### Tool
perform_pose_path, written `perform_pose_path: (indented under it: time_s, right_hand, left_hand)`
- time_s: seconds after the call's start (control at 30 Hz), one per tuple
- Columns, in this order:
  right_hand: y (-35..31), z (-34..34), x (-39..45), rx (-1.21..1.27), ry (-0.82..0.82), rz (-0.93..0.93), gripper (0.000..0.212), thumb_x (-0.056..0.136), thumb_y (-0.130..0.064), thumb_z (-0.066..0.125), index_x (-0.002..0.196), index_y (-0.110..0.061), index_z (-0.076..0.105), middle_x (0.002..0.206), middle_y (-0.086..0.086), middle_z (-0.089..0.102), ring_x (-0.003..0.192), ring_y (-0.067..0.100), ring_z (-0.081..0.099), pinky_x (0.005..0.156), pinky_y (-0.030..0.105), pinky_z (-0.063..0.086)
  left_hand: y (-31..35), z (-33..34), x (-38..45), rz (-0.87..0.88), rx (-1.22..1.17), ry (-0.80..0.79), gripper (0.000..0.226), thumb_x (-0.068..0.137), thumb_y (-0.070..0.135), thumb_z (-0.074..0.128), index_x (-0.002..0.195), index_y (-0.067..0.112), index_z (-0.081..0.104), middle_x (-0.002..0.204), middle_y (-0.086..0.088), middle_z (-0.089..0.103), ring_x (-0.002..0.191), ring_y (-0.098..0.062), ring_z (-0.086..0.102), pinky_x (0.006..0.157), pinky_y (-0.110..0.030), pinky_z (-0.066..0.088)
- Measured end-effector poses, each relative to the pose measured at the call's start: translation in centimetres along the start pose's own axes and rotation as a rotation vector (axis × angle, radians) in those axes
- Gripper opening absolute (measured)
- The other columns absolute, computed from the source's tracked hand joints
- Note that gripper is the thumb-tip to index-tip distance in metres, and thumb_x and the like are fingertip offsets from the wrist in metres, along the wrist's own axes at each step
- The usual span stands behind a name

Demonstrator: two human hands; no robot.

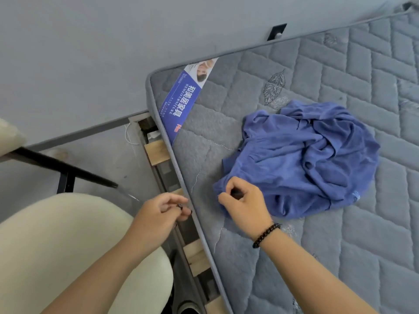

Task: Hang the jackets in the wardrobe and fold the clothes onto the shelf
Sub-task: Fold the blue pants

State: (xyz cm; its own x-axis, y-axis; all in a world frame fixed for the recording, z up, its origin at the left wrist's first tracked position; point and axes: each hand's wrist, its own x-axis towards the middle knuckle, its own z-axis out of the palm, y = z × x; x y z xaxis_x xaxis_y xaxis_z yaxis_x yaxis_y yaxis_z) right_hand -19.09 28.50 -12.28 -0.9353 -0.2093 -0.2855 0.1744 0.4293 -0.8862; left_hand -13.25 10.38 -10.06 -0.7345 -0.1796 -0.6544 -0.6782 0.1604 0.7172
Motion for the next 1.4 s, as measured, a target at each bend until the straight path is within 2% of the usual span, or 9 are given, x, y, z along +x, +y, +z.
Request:
perform_pose_path:
  time_s: [0.2, 0.3, 0.43, 0.6, 0.73, 0.83, 1.0, 1.23, 1.4]
  right_hand:
    - [-3.1, 1.7, -6.3, -0.038, -0.346, -0.242, 0.012, 0.069, -0.011, 0.062, 0.066, -0.01, 0.051, 0.064, 0.009, 0.052, 0.061, 0.01, 0.045, 0.058, 0.031, 0.042]
    - [-4.3, 2.1, -8.6, -0.15, -0.478, -0.34, 0.006, 0.072, -0.012, 0.066, 0.076, -0.014, 0.062, 0.074, -0.007, 0.061, 0.07, 0.0, 0.054, 0.063, 0.021, 0.047]
    - [-5.1, 0.9, -8.3, -0.131, -0.574, -0.238, 0.029, 0.068, -0.004, 0.057, 0.089, -0.015, 0.074, 0.089, -0.004, 0.073, 0.083, 0.008, 0.067, 0.079, 0.03, 0.055]
    - [-4.5, 1.4, -5.1, -0.305, -0.244, -0.305, 0.029, 0.072, -0.006, 0.055, 0.093, -0.021, 0.069, 0.09, -0.008, 0.071, 0.087, 0.005, 0.064, 0.08, 0.027, 0.051]
    - [-5.4, 5.6, -4.8, -0.624, -0.714, -0.431, 0.053, 0.077, -0.013, 0.058, 0.128, -0.028, 0.056, 0.121, -0.011, 0.063, 0.111, 0.006, 0.058, 0.097, 0.024, 0.046]
    - [-5.8, 9.8, -6.0, -0.656, -1.002, -0.492, 0.041, 0.079, -0.01, 0.059, 0.117, -0.025, 0.065, 0.107, -0.007, 0.07, 0.1, 0.008, 0.064, 0.088, 0.03, 0.053]
    - [-5.9, 14.6, -7.2, -0.683, -0.921, -0.755, 0.009, 0.076, -0.014, 0.07, 0.086, -0.014, 0.071, 0.077, -0.002, 0.07, 0.074, 0.011, 0.064, 0.071, 0.033, 0.053]
    - [-4.0, 18.3, -9.1, -0.838, -0.891, -1.004, 0.051, 0.075, -0.054, 0.07, 0.065, -0.007, 0.053, 0.057, 0.005, 0.05, 0.054, 0.011, 0.039, 0.055, 0.03, 0.038]
    - [-1.8, 16.3, -12.0, -1.167, -0.869, -1.213, 0.056, 0.078, -0.067, 0.054, 0.063, -0.015, 0.042, 0.049, -0.002, 0.038, 0.048, 0.011, 0.035, 0.05, 0.025, 0.03]
  left_hand:
    - [0.1, 0.2, -4.5, -0.216, -0.487, -0.132, 0.035, 0.1, 0.031, 0.042, 0.107, 0.013, 0.071, 0.099, -0.009, 0.074, 0.09, -0.022, 0.068, 0.073, -0.035, 0.052]
    - [-0.1, 0.7, -6.5, -0.203, -0.613, -0.202, 0.031, 0.096, 0.028, 0.05, 0.103, 0.007, 0.072, 0.098, -0.015, 0.072, 0.082, -0.022, 0.067, 0.059, -0.026, 0.052]
    - [-2.9, 1.6, -7.2, -0.082, -0.549, 0.01, 0.013, 0.091, 0.004, 0.056, 0.093, 0.002, 0.069, 0.084, -0.013, 0.07, 0.07, -0.016, 0.063, 0.056, -0.021, 0.049]
    - [-7.1, 0.4, -8.8, 0.119, -0.38, 0.13, 0.017, 0.095, 0.009, 0.055, 0.091, 0.017, 0.069, 0.083, -0.001, 0.073, 0.077, -0.012, 0.065, 0.068, -0.024, 0.05]
    - [-10.4, -2.1, -11.1, 0.286, -0.26, 0.192, 0.016, 0.095, 0.013, 0.057, 0.093, 0.022, 0.069, 0.086, 0.007, 0.072, 0.08, -0.005, 0.065, 0.069, -0.015, 0.049]
    - [-13.3, -3.9, -13.0, 0.334, -0.193, 0.237, 0.012, 0.086, 0.027, 0.062, 0.095, 0.025, 0.071, 0.089, 0.011, 0.072, 0.083, -0.005, 0.065, 0.071, -0.016, 0.05]
    - [-19.0, -6.1, -15.0, 0.343, -0.115, 0.401, 0.013, 0.091, 0.022, 0.063, 0.092, 0.032, 0.07, 0.087, 0.011, 0.071, 0.084, -0.009, 0.065, 0.075, -0.03, 0.053]
    - [-25.9, -5.5, -17.9, 0.335, -0.097, 0.681, 0.017, 0.097, 0.03, 0.048, 0.086, 0.032, 0.062, 0.082, 0.018, 0.067, 0.075, 0.002, 0.062, 0.058, -0.009, 0.044]
    - [-29.7, 0.3, -20.8, 0.328, -0.029, 0.867, 0.017, 0.095, 0.018, 0.053, 0.088, 0.03, 0.064, 0.08, 0.02, 0.066, 0.073, 0.0, 0.06, 0.056, -0.009, 0.045]
